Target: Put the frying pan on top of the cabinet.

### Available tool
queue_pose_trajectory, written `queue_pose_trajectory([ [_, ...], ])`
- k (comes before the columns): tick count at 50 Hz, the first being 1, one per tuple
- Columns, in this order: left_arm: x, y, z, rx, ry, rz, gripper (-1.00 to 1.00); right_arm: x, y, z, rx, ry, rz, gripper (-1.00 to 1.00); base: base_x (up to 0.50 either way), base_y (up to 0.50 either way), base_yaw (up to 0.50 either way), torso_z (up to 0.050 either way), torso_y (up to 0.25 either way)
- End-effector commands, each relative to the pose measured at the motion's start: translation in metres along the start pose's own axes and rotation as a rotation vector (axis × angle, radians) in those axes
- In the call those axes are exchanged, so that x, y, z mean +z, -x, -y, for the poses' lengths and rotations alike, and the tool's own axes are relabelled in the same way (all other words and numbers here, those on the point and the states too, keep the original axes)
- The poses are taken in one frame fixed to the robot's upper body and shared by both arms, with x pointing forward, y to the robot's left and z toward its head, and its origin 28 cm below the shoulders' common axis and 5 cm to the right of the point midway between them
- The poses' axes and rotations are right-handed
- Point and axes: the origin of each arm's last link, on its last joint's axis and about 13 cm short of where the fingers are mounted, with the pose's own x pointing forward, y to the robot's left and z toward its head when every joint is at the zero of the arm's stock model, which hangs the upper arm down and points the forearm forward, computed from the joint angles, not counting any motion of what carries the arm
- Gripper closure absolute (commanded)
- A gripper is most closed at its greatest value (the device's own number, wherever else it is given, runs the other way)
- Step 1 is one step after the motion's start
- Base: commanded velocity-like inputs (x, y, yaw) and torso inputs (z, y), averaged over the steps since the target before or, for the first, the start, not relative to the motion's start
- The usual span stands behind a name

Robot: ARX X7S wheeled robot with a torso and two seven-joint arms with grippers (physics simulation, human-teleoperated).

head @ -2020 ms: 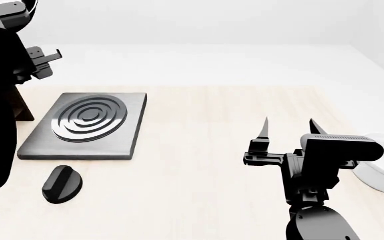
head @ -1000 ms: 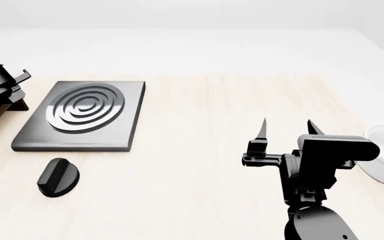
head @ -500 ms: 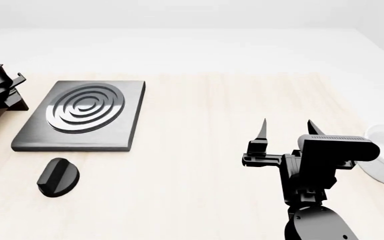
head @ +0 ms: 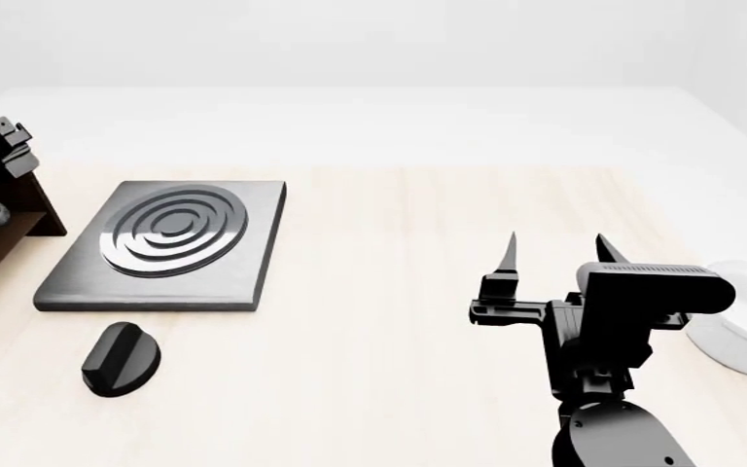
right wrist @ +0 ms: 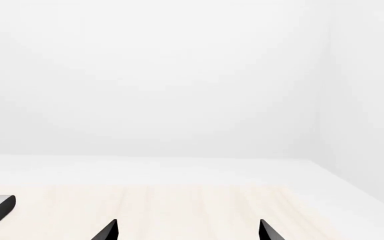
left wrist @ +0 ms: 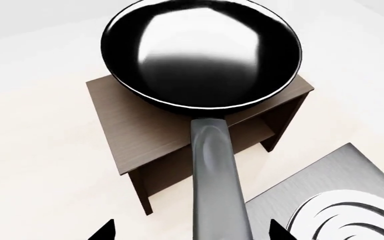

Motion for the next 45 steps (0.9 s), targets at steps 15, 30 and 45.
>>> queue_pose_trajectory([
  [15,0.008,0.005,0.004,-0.042,0.005,0.094,-1.0,0.0,0.0,0.0,0.001,-0.002,0.001,-1.0,0.0,0.0,0.0,0.0,0.217],
  [30,-0.106,0.038,0.005,-0.673,-0.377,0.135,-1.0,0.002,0.002,0.0,-0.001,0.002,0.007,-1.0,0.0,0.0,0.0,0.0,0.0],
  [45,-0.167,0.119,-0.087,-1.161,-0.168,0.636,-1.0,0.004,0.004,0.0,0.0,0.004,0.021,-1.0,0.0,0.0,0.0,0.0,0.0],
])
